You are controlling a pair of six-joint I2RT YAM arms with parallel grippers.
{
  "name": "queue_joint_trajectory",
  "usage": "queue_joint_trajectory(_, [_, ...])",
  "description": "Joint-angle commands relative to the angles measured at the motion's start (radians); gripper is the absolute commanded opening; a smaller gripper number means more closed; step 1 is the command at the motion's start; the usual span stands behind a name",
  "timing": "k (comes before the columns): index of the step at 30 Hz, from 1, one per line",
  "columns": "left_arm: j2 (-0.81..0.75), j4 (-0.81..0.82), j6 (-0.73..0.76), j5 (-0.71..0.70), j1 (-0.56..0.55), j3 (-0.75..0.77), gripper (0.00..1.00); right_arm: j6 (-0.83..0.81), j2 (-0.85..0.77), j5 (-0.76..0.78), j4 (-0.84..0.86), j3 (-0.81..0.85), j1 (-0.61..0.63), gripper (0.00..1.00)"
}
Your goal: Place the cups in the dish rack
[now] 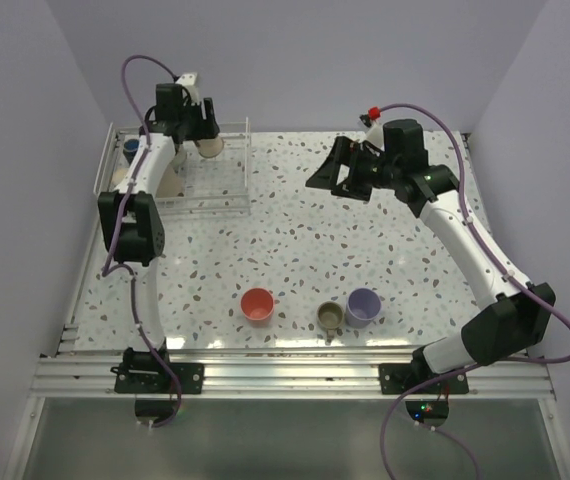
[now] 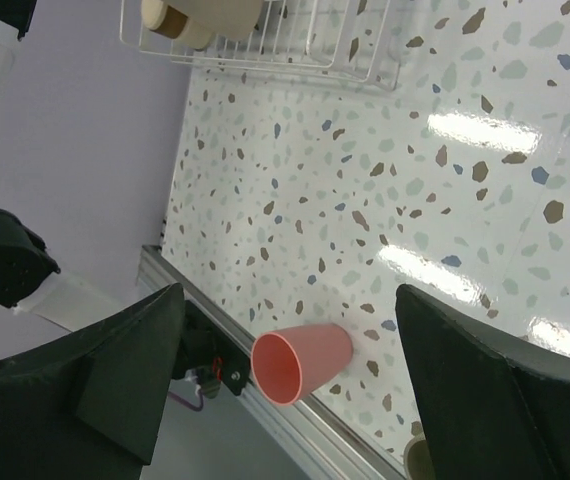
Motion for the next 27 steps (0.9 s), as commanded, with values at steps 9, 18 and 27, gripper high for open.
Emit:
queue_joint_trajectory(9, [0.100, 0.030, 0.094, -0.221, -0.038, 0.124, 0.00, -0.071, 0.020, 0.044, -0.050, 0.048, -0.001, 0.93])
queue_joint_trajectory(18, [0.146, 0.079, 0.082, -0.259, -0.038, 0.135, 0.05, -0.091, 0.048, 0.056, -0.067, 0.072, -0.001, 0.94])
queue_joint_trajectory(27, [0.158, 0.089, 0.082, -0.310, -0.038, 0.135, 0.45, -0.099, 0.060, 0.062, -0.070, 0.077, -0.007, 0.95])
